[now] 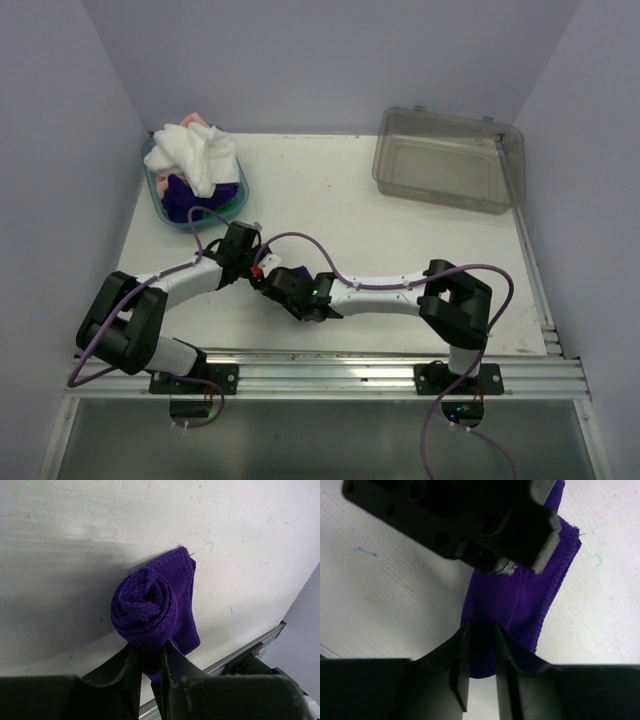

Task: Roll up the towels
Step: Roll the towel

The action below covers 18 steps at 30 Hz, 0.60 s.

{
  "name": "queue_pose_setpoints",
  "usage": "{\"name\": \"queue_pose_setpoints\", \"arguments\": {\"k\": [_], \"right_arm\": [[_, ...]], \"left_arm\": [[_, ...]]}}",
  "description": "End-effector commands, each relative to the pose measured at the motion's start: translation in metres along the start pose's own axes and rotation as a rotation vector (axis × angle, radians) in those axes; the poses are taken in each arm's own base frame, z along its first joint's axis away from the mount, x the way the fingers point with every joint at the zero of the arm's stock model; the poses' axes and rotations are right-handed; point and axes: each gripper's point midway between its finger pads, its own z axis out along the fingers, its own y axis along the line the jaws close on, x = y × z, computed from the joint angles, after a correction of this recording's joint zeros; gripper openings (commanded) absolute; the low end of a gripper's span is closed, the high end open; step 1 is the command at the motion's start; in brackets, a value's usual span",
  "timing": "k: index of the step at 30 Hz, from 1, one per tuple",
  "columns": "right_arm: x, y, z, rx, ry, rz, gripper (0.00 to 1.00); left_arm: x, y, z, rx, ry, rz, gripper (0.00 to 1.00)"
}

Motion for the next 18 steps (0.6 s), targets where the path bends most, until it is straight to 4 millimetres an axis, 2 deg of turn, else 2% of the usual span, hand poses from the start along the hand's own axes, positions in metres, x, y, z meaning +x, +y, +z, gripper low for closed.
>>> {"name": "queue_pose_setpoints", "arguments": {"k": [1,3,4,5,6,7,10,11,12,13,14,15,16,17,18], "right_arm": [[-0.013,-0.001,0.003,0.033,-0.041,0.036,0.23],[-0.011,-0.002,0.003,0.036,-0.039,0.058,0.07],[-0.012,0.000,0.002,0.027,-0.047,0.067,0.03],[-0.013,-0.001,0.001,0.024,-0.053,0.077,0.00],[-0.014,-0.001,-0.001,0.006,-0.067,0.096,0.00],[-0.015,0.000,-0.002,-0.011,-0.075,0.109,0.00],[-0.018,0.003,-0.006,-0.111,-0.096,0.174,0.00],[-0.018,0.003,-0.007,-0.139,-0.100,0.194,0.00],[-0.008,0.003,-0.006,-0.164,-0.083,0.222,0.00],[-0.020,-0.001,-0.011,-0.206,-0.128,0.267,0.00],[-0.020,0.005,-0.014,-0.272,-0.129,0.288,0.00],[-0.009,0.005,-0.012,-0.303,-0.109,0.329,0.00],[-0.021,-0.004,-0.015,-0.331,-0.154,0.379,0.00],[-0.020,0.001,-0.019,-0.397,-0.152,0.401,0.00],[-0.009,0.001,-0.017,-0.421,-0.124,0.444,0.00]], "left_arm": [[-0.001,-0.003,-0.004,0.006,-0.019,-0.005,0.22],[-0.001,-0.005,-0.005,0.013,-0.017,-0.009,0.26],[-0.001,-0.004,-0.006,0.012,-0.019,-0.009,0.36],[-0.003,-0.006,-0.007,0.014,-0.026,-0.007,0.41],[-0.003,-0.006,-0.008,0.008,-0.027,-0.005,0.46],[-0.004,-0.007,-0.010,0.008,-0.032,0.000,0.56],[-0.009,-0.012,-0.014,0.011,-0.052,0.007,0.67],[-0.011,-0.016,-0.016,0.021,-0.060,0.011,0.68],[-0.011,-0.016,-0.017,0.021,-0.060,0.014,0.69],[-0.012,-0.016,-0.017,0.015,-0.061,0.014,0.70],[-0.014,-0.019,-0.019,0.018,-0.067,0.019,0.70],[-0.016,-0.019,-0.019,0.015,-0.069,0.023,0.70],[-0.015,-0.019,-0.019,0.013,-0.069,0.025,0.70],[-0.016,-0.019,-0.020,0.014,-0.073,0.026,0.70],[-0.016,-0.019,-0.020,0.013,-0.072,0.024,0.70]]}}
